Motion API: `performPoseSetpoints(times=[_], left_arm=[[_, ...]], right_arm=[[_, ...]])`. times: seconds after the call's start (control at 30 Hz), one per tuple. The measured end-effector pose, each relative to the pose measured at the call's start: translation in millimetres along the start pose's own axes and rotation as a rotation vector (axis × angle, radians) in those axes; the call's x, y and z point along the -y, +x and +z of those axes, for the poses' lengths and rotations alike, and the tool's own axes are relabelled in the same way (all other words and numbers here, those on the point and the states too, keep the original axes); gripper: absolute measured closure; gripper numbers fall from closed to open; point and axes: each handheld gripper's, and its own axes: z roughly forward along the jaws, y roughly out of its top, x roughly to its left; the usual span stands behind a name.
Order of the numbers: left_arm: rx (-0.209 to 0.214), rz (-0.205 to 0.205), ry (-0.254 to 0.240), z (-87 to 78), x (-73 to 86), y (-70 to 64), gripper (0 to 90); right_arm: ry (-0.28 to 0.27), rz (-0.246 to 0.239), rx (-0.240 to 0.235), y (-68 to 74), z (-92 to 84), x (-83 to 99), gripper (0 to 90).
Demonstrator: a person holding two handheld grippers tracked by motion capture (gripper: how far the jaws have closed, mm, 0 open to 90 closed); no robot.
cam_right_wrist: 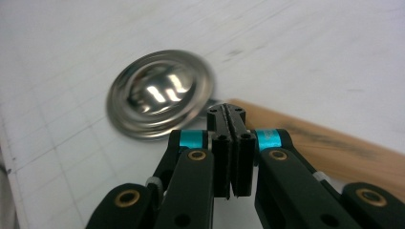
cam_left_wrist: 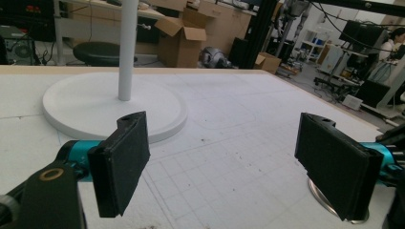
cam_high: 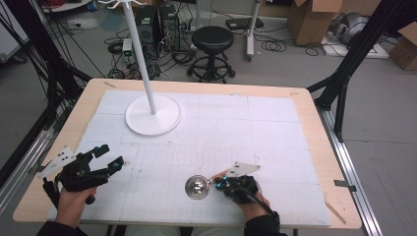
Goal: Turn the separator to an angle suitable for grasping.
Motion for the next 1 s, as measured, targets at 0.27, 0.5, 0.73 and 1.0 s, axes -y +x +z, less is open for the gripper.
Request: performPoseSetpoints(times=[0.27, 0.5, 0.73, 1.0], left_arm=[[-0.002, 0.003, 0.002, 0.3, 0.1, -0.2, 19.5], [-0.004, -0.001, 0.002, -1.0, 0.5, 0.7, 19.5], [-0.006, -0.001, 0.000, -0.5, 0.7, 0.8, 19.5], [-0.006, -0.004, -0.001, -0.7, 0.7, 0.9, 19.5]], right_arm=[[-0.033, 0.245, 0.321, -71.8, -36.6, 25.9, 89.0], [-0.030, 0.248, 0.286, -83.0, -24.3, 25.9, 89.0], [-0.028, 0.198, 0.162, -74.3, -12.1, 20.9, 89.2], [0.034, 0.197, 0.102, -46.2, 4.5, 11.7, 89.2]])
